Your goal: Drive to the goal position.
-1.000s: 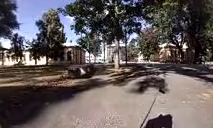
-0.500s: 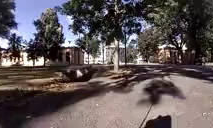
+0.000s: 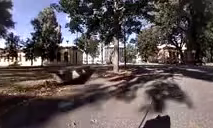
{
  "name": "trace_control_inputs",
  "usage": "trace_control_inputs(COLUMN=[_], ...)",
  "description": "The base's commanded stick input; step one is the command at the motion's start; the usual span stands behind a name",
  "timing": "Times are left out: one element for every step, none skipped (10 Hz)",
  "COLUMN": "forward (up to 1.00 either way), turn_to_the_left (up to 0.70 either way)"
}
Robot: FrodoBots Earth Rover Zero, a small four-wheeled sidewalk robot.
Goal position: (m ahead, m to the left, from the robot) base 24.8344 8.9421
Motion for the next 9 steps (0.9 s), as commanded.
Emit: trace_control_inputs(forward=[0.7, 0.7, 0.7, 0.7, 0.7, 0.7, 0.7, 0.7, 0.7], turn_to_the_left=[0.0, 0.0, 0.0, 0.0, 0.0, 0.0, 0.0, 0.0, 0.0])
